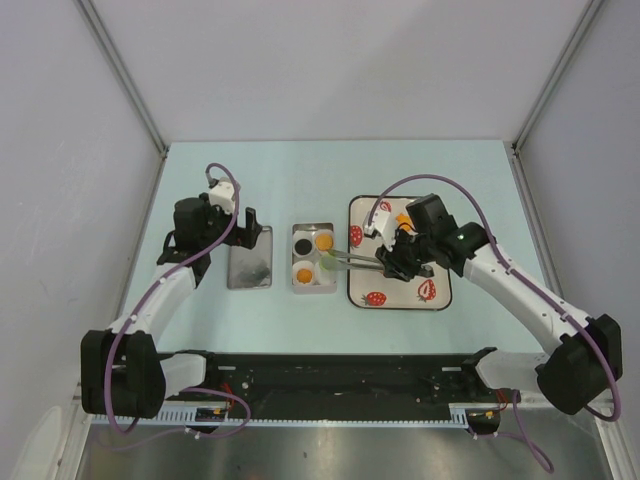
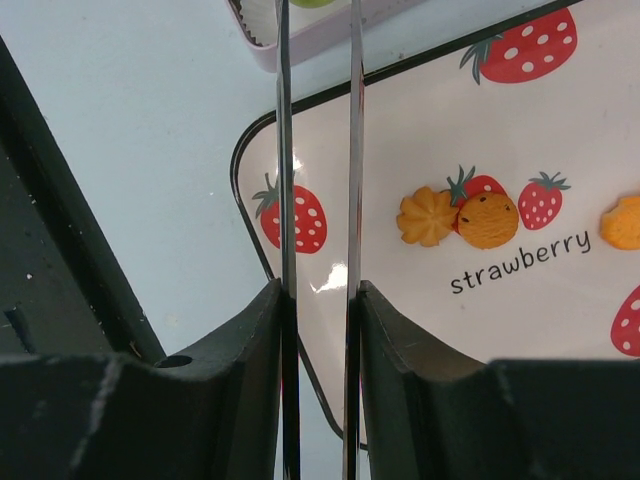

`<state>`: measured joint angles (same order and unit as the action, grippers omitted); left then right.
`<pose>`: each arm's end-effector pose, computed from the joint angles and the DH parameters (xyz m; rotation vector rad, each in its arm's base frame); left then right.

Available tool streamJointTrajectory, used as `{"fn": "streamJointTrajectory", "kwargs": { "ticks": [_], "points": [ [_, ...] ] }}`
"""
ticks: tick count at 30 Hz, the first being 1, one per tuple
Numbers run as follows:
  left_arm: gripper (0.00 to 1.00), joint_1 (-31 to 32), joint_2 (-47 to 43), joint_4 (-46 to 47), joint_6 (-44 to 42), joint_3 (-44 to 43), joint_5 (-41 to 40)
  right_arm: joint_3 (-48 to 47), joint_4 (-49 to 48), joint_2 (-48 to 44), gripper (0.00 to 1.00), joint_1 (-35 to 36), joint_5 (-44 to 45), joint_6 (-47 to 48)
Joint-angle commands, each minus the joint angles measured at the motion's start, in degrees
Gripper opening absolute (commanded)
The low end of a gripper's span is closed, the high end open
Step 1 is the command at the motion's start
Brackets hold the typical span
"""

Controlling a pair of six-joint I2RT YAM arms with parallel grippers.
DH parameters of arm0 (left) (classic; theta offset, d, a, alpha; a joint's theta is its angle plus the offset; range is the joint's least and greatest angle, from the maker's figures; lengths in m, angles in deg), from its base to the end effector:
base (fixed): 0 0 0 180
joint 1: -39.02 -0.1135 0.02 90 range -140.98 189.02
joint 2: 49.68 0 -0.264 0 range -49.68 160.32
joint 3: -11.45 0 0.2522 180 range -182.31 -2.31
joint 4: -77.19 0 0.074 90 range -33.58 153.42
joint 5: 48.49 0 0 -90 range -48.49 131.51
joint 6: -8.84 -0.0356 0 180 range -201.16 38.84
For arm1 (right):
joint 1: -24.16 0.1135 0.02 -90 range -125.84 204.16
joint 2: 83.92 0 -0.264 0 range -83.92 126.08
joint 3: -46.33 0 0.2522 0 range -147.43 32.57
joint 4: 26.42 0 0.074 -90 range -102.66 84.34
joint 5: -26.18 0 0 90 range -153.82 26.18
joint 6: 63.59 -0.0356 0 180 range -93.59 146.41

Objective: Pack the cookies

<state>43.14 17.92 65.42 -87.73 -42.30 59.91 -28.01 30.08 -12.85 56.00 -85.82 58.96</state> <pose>0.2600 -0.0300 0.2506 0.3884 1.9678 -0.2963 0.2055 0.1433 0.2919 -1.4449 1.9967 0.4730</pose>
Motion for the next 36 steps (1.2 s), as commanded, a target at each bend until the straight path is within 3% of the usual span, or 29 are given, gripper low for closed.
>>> {"fn": "streamJointTrajectory", "kwargs": {
  "ticks": [1,18,29,36],
  "points": [
    [1.00,0.3,0.3,0.7,-1.3,-2.3,1.2,-2.4,-2.8,0.9,0.21,0.8,0.4,-0.7],
    [1.00,0.3,0.2,0.7,-1.4,-2.1,1.2,-2.4,-3.1,3.9,0.23,1.8,1.1,-0.1],
    [1.00,0.3,0.3,0.8,-1.3,-2.1,1.1,-2.4,-2.5,4.2,0.40,2.6,2.8,0.4],
    [1.00,0.3,0.1,0.6,-1.5,-2.1,1.0,-2.4,-2.8,4.2,0.43,2.9,3.5,0.4]
  ]
}}
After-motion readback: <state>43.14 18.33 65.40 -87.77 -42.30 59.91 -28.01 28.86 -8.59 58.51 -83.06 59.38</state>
